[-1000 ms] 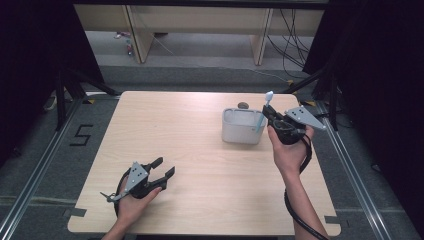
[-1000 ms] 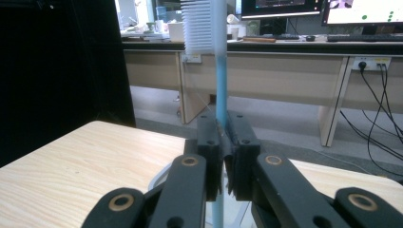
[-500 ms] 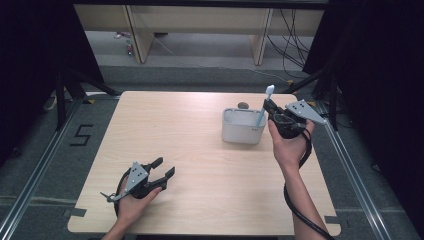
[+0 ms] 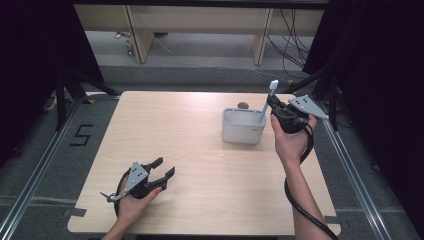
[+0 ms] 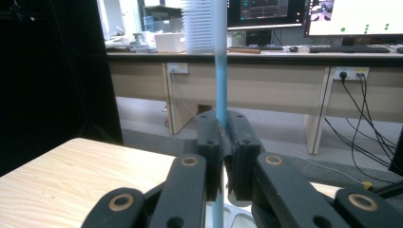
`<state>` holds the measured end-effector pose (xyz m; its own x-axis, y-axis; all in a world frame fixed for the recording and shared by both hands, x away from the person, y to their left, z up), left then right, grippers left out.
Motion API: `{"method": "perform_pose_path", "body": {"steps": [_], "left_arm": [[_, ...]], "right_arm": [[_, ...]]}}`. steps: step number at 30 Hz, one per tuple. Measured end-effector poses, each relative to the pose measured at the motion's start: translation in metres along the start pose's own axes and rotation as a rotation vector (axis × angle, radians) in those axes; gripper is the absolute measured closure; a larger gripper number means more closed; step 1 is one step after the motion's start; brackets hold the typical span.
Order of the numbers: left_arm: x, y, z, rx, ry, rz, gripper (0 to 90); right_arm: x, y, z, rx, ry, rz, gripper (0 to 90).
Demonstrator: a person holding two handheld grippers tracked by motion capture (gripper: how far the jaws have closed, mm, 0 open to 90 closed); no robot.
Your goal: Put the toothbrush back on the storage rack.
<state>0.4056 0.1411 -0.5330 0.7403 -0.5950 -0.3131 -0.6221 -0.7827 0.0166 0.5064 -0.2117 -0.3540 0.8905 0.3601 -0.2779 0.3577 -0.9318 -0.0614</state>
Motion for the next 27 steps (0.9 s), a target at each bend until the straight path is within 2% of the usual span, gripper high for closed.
{"method": "perform_pose_path", "body": {"steps": [27], "left_arm": [[0.0,-0.001,0.0,-0.002,-0.002,-0.001,39.4]], "right_arm": [[0.012,0.01,0.005,0.003,-0.003,0.036,85.9]]}}
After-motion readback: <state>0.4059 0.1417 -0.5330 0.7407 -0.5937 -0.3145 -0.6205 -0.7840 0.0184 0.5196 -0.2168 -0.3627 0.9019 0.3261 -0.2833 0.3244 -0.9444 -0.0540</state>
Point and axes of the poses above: each handheld gripper's, and its own axes: x roughly forward along the jaws, z roughly out of its underside, y roughly to its right, the point moved 7 cm from there along x, roughly forward along the jaws, and after that the axes turned 10 degrees about -y, right-handed, at the moved point
